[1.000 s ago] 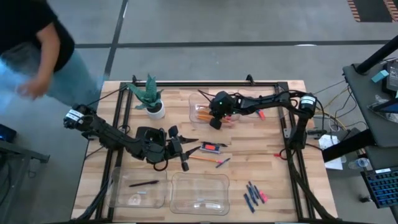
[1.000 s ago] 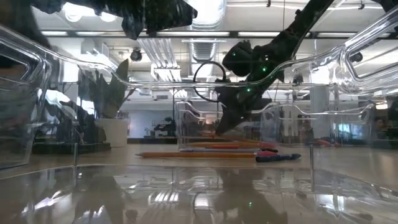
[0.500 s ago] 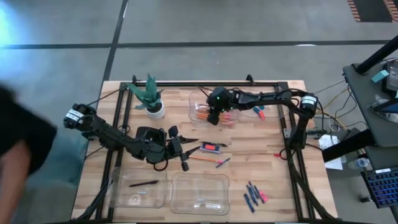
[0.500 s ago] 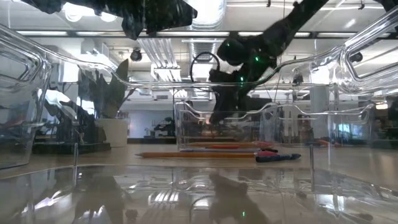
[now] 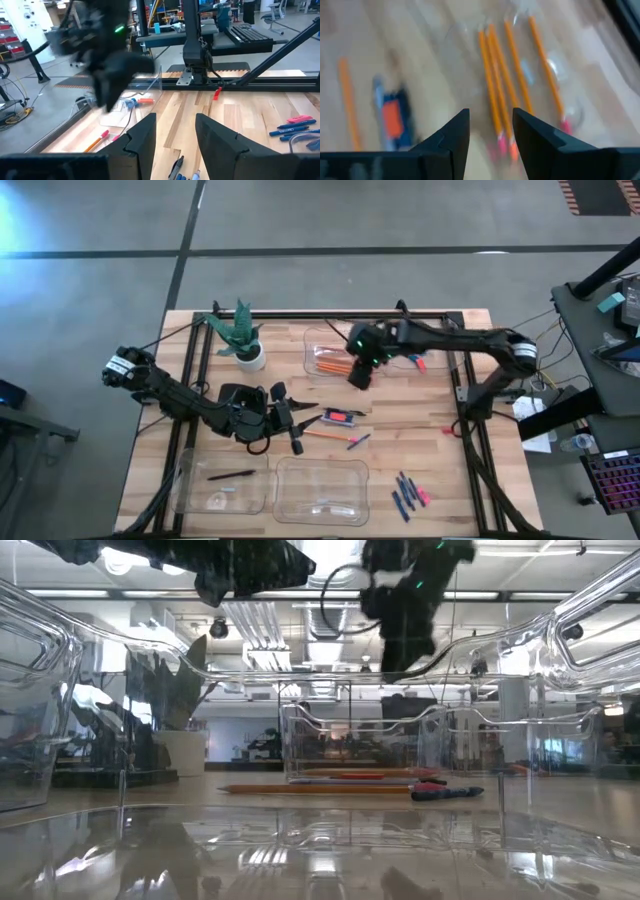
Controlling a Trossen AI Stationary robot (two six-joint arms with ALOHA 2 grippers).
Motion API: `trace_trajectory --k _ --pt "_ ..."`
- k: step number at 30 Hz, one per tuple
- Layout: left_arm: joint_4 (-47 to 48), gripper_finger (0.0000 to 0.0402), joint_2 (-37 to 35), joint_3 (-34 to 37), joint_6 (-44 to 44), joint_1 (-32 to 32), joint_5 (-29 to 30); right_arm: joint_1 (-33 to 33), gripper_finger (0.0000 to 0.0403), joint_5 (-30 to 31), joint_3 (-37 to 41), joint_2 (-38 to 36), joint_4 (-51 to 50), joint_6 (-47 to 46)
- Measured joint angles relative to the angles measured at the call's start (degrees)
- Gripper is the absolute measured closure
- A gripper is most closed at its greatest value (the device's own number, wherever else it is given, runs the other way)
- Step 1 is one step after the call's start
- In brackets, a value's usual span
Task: Sort crayons/erasers/pens/pencils in bins
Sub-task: Put the pink eraser into the top right transparent bin
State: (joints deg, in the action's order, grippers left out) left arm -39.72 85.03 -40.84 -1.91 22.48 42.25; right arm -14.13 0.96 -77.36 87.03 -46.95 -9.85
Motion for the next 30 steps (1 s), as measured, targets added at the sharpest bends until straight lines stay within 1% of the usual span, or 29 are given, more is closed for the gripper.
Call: trace_trajectory --k 3,7,11,14,18,22,26,30 --pt "-0.02 0.0277 0.00 0.00 0.00 0.00 0.01 5.07 0.0262 1.70 2.40 -4.84 -3.72 -5.02" --pt "-0.02 0.0277 0.00 0.00 0.00 0.00 0.01 13.89 0.0264 2.17 7.68 -11.38 -5.92 -16.30" --pt "-0.03 0.0277 0.00 0.00 0.00 -0.14 -0.01 24.24 0.0262 2.73 14.33 -16.71 -4.98 -32.64" --pt "-0.04 0.0277 0.00 0.00 0.00 -0.31 0.01 32.35 0.0264 4.67 19.42 -18.53 -4.61 -47.88" --pt "-0.12 0.0277 0.00 0.00 0.00 -0.31 0.00 42.32 0.0263 4.41 23.65 -17.85 -4.66 -66.03" --pt "-0.15 0.0277 0.00 -0.02 0.00 -0.31 -0.01 50.27 0.0262 3.07 24.54 -15.20 -4.55 -78.90" --pt "-0.13 0.0277 0.00 -0.02 0.02 -0.31 -0.01 56.15 0.0261 1.31 23.39 -11.03 -4.38 -87.26" --pt "-0.11 0.0277 0.00 -0.02 0.02 -0.31 0.00 59.81 0.0256 0.32 21.15 -5.89 -4.26 -90.03"
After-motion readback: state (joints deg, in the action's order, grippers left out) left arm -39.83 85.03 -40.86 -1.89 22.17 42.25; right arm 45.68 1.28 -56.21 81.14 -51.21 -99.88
